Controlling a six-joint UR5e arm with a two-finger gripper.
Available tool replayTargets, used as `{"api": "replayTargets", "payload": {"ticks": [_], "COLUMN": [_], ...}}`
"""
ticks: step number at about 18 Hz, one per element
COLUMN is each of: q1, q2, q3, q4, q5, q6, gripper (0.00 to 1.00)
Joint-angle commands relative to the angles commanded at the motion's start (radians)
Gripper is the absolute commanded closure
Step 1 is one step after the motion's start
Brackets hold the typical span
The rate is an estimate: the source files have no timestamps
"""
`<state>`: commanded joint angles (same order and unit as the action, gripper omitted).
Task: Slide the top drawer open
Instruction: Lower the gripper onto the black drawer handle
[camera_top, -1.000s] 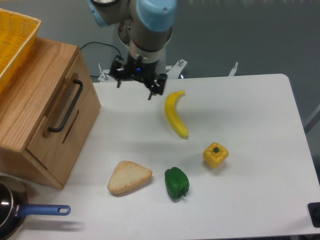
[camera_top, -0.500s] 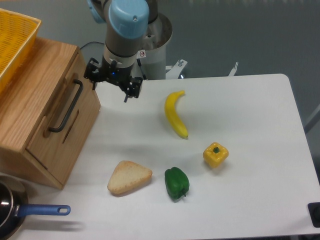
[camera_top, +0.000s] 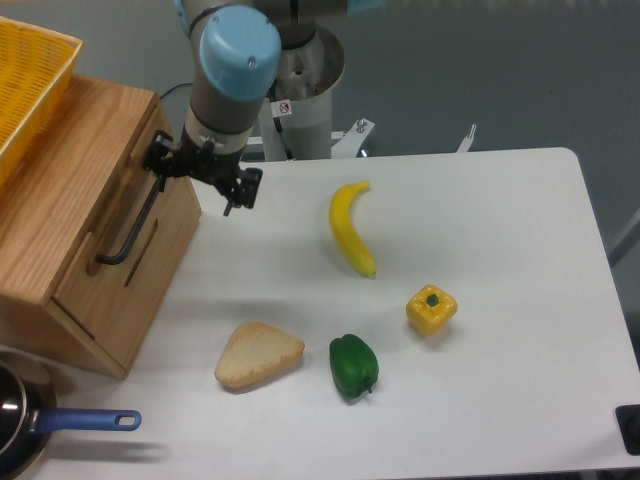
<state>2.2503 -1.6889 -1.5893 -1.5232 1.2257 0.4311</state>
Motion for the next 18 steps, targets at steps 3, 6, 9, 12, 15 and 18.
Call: {"api": "replayTargets", "payload": {"ticks": [3, 6, 9, 12, 15, 18], "q1": [-0.002, -0.003, -0.017, -0.044, -0.061, -0.075], "q2": [0.000, -0.002, -0.009, -0.011, -0.015, -0.025], "q3": [0.015, 0.020, 0.022, 0.022, 0.022, 0.022], "q4": [0.000, 0.002, 0.002, 0.002, 0.002, 0.006], "q5": [-0.011, -0.014, -0.014, -0.014, -0.012, -0.011], "q6": [-0.008, -0.008, -0.008, -0.023, -0.035, -0.045], "gripper": [0.00, 0.00, 0.00, 0.00, 0.00, 0.00]}}
